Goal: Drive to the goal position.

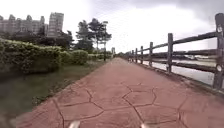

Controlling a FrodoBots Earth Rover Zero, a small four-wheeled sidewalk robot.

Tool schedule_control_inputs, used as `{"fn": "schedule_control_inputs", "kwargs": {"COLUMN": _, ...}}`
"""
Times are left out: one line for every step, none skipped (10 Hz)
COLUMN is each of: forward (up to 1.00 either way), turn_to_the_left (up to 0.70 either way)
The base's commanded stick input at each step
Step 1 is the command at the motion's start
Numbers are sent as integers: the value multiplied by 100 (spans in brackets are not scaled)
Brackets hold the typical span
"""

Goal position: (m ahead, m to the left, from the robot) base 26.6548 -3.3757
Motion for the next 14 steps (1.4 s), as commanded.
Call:
{"fn": "schedule_control_inputs", "kwargs": {"forward": 70, "turn_to_the_left": 0}}
{"fn": "schedule_control_inputs", "kwargs": {"forward": 70, "turn_to_the_left": 0}}
{"fn": "schedule_control_inputs", "kwargs": {"forward": 70, "turn_to_the_left": 0}}
{"fn": "schedule_control_inputs", "kwargs": {"forward": 70, "turn_to_the_left": 0}}
{"fn": "schedule_control_inputs", "kwargs": {"forward": 70, "turn_to_the_left": 0}}
{"fn": "schedule_control_inputs", "kwargs": {"forward": 70, "turn_to_the_left": -26}}
{"fn": "schedule_control_inputs", "kwargs": {"forward": 70, "turn_to_the_left": -26}}
{"fn": "schedule_control_inputs", "kwargs": {"forward": 70, "turn_to_the_left": -3}}
{"fn": "schedule_control_inputs", "kwargs": {"forward": 70, "turn_to_the_left": 0}}
{"fn": "schedule_control_inputs", "kwargs": {"forward": 70, "turn_to_the_left": 0}}
{"fn": "schedule_control_inputs", "kwargs": {"forward": 70, "turn_to_the_left": 0}}
{"fn": "schedule_control_inputs", "kwargs": {"forward": 70, "turn_to_the_left": 0}}
{"fn": "schedule_control_inputs", "kwargs": {"forward": 70, "turn_to_the_left": 0}}
{"fn": "schedule_control_inputs", "kwargs": {"forward": 70, "turn_to_the_left": 0}}
